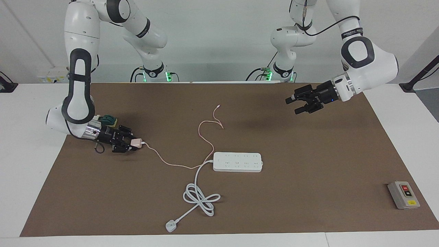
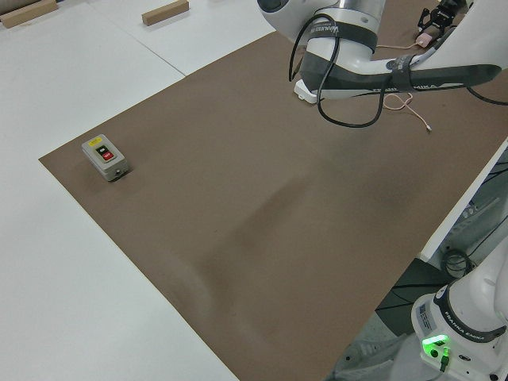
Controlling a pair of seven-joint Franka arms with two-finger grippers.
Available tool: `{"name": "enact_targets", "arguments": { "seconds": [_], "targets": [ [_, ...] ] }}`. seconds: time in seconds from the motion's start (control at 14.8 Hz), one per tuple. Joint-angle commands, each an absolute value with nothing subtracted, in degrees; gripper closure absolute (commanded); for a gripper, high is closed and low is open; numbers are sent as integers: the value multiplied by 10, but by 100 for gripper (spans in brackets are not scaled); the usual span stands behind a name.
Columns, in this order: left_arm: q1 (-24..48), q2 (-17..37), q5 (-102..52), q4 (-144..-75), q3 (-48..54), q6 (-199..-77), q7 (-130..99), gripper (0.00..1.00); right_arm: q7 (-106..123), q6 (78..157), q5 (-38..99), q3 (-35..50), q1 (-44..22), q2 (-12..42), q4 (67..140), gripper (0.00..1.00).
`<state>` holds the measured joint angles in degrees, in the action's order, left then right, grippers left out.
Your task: Plug charger into power strip
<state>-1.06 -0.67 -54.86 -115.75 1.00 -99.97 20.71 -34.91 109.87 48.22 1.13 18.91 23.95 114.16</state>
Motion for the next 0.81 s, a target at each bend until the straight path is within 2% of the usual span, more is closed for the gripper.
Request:
{"name": "enact_targets", "arguments": {
  "seconds": [0.0,0.47,0.75],
  "targets": [
    [-4,-7,-618,-1183,10,-998,229,0,-397,1071,491,15,171,219,1120,100],
    [17,7,-800,-1239,11,-946,304,0,-545,1070,494,15,63,138,1100,100],
    [34,46,-859,-1234,12,-912,339,0,-639,1099,518,15,-12,139,1052,100]
  ]
}}
